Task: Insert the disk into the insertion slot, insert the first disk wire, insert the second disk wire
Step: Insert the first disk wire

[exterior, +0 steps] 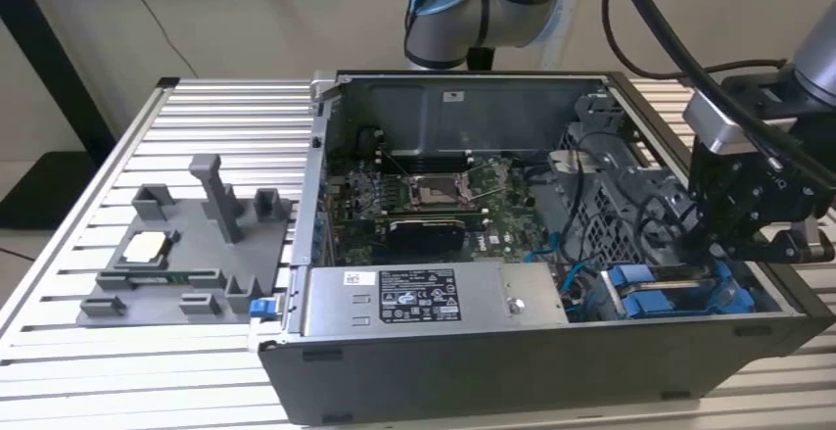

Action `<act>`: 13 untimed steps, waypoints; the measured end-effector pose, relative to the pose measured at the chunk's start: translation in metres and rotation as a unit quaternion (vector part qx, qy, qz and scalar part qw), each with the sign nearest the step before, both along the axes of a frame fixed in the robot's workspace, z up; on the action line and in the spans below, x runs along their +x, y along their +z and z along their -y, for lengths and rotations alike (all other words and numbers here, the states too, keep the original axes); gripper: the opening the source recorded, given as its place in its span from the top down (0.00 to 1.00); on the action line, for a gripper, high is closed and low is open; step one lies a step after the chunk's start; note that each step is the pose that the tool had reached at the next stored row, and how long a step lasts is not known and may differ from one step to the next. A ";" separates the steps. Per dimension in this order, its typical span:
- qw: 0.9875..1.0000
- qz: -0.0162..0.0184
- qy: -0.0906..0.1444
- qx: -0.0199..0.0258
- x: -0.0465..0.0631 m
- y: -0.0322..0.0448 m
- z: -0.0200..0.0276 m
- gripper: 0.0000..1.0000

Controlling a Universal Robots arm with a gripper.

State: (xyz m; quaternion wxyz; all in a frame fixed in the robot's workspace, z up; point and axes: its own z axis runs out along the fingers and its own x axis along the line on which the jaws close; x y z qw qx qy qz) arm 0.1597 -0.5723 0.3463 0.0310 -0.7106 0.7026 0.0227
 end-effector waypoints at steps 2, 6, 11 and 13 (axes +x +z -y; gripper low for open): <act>1.000 0.000 0.000 0.000 0.001 -0.0006 0.0001 0.81; 1.000 0.000 -0.001 -0.001 0.001 -0.0017 0.0003 0.81; 1.000 0.000 -0.006 -0.002 0.001 -0.0029 0.0012 0.81; 1.000 0.000 -0.008 -0.002 0.001 -0.0032 0.0013 0.81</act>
